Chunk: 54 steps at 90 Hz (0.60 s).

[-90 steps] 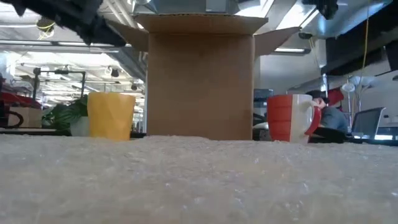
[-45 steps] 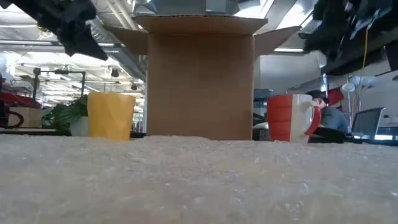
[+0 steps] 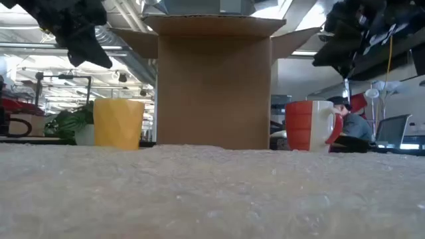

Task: Wrap mug
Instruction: Put the red mug on the bubble wrap

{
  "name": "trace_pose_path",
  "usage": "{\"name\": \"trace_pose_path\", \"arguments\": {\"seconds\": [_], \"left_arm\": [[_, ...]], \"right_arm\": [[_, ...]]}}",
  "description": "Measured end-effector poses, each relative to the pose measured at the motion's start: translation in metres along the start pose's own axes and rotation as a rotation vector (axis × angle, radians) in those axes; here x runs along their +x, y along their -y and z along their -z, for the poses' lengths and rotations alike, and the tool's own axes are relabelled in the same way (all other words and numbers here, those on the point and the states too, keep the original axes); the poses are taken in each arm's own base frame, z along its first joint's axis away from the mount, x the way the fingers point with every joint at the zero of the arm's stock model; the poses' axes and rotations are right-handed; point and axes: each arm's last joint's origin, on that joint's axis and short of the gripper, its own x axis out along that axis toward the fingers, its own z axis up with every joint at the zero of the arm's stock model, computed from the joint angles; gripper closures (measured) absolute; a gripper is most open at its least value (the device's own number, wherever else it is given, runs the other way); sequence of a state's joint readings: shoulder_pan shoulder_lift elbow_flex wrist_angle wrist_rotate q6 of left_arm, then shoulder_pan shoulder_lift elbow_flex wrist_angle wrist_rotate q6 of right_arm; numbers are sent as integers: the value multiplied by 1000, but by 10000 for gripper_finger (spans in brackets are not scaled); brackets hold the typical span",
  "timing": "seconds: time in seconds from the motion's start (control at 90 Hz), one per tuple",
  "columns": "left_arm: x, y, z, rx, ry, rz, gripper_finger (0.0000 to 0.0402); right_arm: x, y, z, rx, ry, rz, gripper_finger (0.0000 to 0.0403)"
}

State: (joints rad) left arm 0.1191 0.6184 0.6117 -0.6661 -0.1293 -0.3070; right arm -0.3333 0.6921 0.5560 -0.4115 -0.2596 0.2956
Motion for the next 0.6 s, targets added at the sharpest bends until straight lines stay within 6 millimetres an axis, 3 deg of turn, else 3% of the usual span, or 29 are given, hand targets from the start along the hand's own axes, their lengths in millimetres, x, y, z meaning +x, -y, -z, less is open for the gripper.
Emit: {"name": "trace_pose_path", "arguments": {"seconds": [0.344,0.5,0.6], "left_arm": [[22,23,3,72,-98,71,402],[30,27,3,103,-114,73,402],[31,27,3,115,-120,66,402]], "right_arm": [[7,5,16,94,-77,106,333],[24,11,20,144,-151,154,333],[39,10,8,138,-192,138,333]]}}
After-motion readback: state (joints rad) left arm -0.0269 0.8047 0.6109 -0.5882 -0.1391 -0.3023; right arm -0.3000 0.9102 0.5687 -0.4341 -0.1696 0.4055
